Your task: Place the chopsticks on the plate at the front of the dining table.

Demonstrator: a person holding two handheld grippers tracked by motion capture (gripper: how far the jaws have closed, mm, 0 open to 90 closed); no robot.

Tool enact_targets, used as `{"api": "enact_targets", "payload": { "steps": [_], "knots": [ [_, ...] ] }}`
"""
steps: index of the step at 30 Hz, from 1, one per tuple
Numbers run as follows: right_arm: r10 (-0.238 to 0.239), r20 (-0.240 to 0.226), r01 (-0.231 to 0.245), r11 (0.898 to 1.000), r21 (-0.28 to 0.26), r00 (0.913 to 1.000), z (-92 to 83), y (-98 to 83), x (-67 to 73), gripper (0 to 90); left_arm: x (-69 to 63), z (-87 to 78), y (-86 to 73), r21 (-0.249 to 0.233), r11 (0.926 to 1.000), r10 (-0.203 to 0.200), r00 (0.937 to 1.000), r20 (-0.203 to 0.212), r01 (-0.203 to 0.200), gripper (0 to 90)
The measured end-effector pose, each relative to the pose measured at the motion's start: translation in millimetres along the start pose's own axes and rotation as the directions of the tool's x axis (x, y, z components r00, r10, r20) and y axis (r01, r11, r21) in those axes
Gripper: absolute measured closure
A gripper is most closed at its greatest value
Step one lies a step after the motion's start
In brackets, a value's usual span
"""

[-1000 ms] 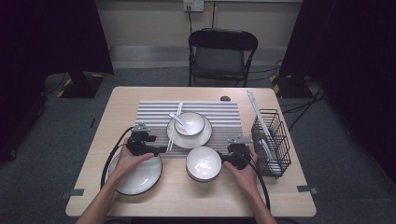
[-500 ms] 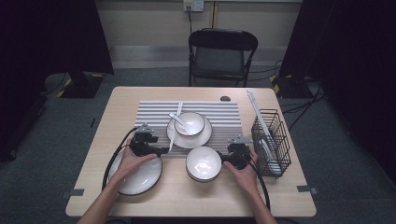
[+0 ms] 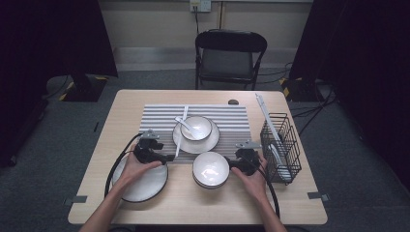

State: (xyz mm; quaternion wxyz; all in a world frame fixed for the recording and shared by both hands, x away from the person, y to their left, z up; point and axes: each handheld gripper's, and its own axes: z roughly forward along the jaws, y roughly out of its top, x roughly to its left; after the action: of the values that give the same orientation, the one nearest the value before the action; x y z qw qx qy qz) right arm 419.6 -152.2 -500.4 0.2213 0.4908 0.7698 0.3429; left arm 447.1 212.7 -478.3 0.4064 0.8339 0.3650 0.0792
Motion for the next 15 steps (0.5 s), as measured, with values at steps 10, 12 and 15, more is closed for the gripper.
{"api": "enact_targets", "payload": {
  "steps": [10, 12, 15],
  "knots": [
    [-0.001, -0.001, 0.001, 1.0, 0.001, 1.0, -0.1, 0.0, -0.1, 20.4, -0.4, 4.6, 1.3, -0.014, 0.9998, -0.012, 0.9999, 0.004, 0.012, 20.8],
    [-0.001, -0.001, 0.001, 1.0, 0.0, 1.0, 0.0, 0.0, -0.1, 20.4, -2.2, 4.1, 1.8, -0.008, 1.0, 0.001, 1.0, 0.005, -0.001, 20.8],
    [0.0, 0.0, 0.0, 1.0, 0.0, 1.0, 0.0, 0.0, 0.0, 20.4, -1.2, 0.3, 1.9, -0.018, 0.9998, -0.003, 1.0, 0.007, 0.004, 20.9]
  ]
}}
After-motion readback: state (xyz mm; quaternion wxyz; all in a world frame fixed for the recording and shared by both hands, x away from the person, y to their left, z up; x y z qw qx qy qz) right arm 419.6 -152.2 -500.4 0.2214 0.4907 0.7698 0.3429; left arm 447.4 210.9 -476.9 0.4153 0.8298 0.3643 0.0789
